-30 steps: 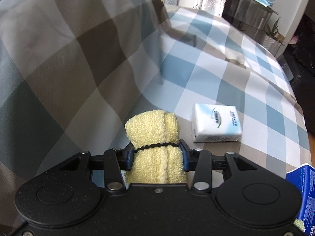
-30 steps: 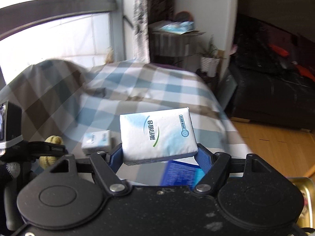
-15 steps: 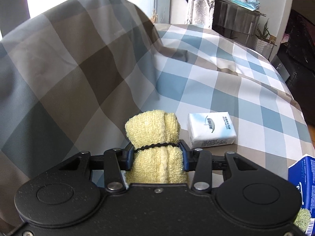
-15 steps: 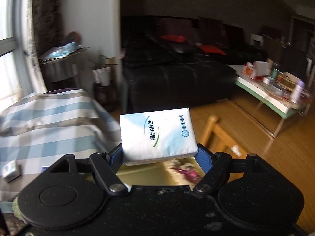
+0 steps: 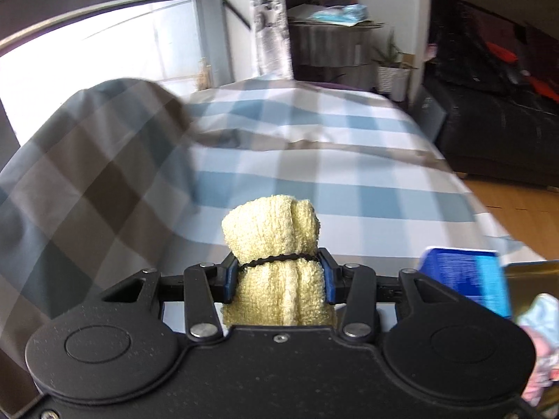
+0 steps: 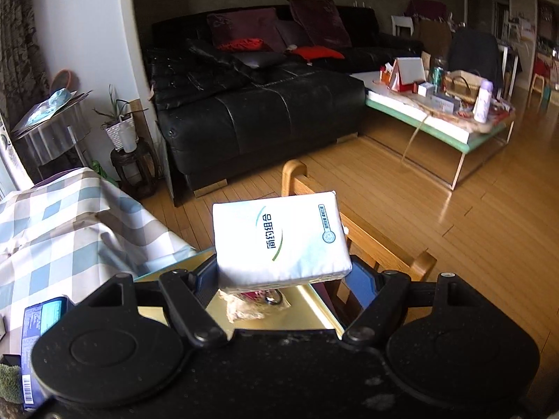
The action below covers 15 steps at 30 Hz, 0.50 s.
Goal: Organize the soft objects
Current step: 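Carry the yellow roll and white tissue pack over the gold tray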
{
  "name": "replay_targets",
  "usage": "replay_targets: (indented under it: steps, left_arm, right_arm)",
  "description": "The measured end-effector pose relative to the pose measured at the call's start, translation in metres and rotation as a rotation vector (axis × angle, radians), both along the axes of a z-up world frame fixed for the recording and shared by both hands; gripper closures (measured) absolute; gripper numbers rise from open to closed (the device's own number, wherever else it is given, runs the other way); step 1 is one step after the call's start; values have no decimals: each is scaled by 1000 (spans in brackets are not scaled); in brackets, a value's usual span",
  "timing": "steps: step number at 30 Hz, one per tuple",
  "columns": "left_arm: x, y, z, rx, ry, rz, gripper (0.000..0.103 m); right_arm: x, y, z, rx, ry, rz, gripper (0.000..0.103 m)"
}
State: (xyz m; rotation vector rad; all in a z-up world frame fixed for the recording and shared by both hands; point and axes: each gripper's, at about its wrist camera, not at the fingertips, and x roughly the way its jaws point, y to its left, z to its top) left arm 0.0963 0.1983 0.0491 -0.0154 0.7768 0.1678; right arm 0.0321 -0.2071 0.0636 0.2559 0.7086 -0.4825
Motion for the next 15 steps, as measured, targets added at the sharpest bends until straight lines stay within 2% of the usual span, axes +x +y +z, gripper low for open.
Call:
replay_targets:
  steps: [5, 8, 15]
  left_arm:
    - [2, -49, 25, -60, 5, -129, 59]
    - [2, -81, 33, -67, 18, -205, 59]
    - [5, -151, 29, -76, 71, -344, 59]
  right_arm:
    - [-7, -7, -4, 33, -5, -9, 28]
    - [-7, -10, -7, 53, -1, -14, 28]
    - [-13, -19, -12, 78, -5, -17, 28]
